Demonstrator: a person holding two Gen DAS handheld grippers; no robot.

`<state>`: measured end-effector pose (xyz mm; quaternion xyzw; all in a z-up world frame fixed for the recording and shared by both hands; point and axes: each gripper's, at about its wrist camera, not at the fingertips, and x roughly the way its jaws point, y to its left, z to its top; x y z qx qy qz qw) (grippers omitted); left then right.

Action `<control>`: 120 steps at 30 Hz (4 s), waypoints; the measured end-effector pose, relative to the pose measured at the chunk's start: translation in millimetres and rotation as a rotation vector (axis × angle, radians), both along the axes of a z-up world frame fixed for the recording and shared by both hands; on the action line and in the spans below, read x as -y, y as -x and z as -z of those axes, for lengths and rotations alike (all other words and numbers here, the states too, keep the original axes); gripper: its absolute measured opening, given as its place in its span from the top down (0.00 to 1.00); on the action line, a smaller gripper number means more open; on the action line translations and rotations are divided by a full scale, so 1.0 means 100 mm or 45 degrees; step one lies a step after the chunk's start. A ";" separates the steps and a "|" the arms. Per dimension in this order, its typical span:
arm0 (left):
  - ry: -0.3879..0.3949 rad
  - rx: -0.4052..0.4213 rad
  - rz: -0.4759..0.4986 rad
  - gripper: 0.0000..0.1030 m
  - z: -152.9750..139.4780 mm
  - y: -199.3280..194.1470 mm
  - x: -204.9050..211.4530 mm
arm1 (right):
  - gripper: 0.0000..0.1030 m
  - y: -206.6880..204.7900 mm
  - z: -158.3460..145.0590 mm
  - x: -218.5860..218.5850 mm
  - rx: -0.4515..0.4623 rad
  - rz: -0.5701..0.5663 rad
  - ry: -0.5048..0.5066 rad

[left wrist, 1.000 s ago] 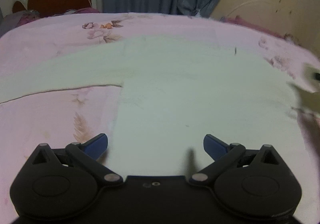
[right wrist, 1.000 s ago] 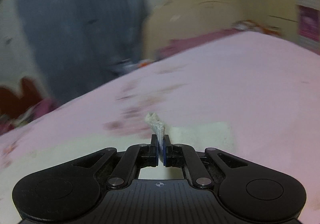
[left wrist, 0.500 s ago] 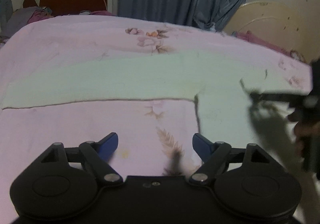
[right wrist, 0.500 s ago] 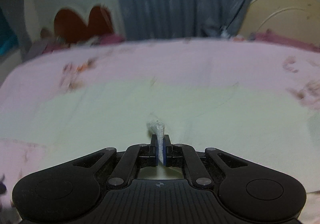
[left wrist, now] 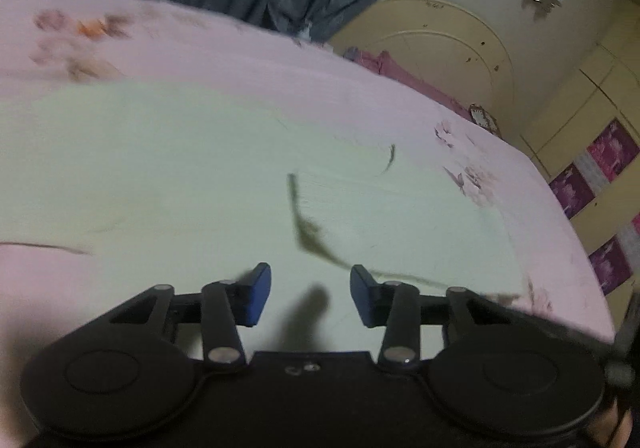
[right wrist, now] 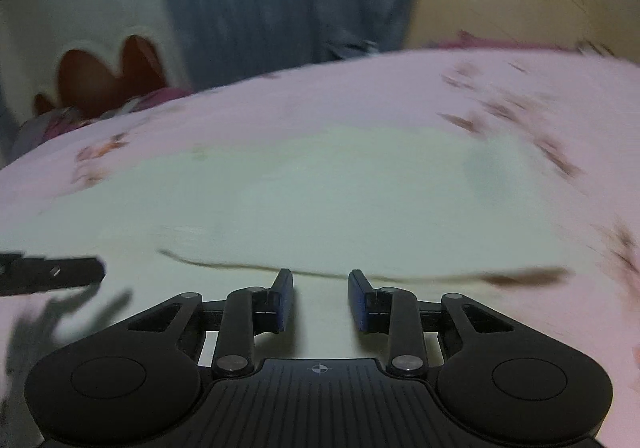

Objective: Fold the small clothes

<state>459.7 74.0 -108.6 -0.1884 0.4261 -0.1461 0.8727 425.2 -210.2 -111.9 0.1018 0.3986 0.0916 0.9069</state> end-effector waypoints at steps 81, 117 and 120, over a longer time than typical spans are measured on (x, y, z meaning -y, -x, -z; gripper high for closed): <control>-0.397 0.183 -0.062 0.69 0.06 0.08 -0.12 | 0.86 -0.35 -0.15 0.61 0.040 -0.145 0.169; 0.181 0.182 -1.225 0.78 0.13 1.39 -3.55 | 0.81 0.09 -0.34 -0.44 -0.013 0.000 0.064; 0.176 0.157 -1.244 0.98 0.15 1.35 -3.62 | 0.81 0.04 -0.35 -0.46 -0.016 0.004 0.061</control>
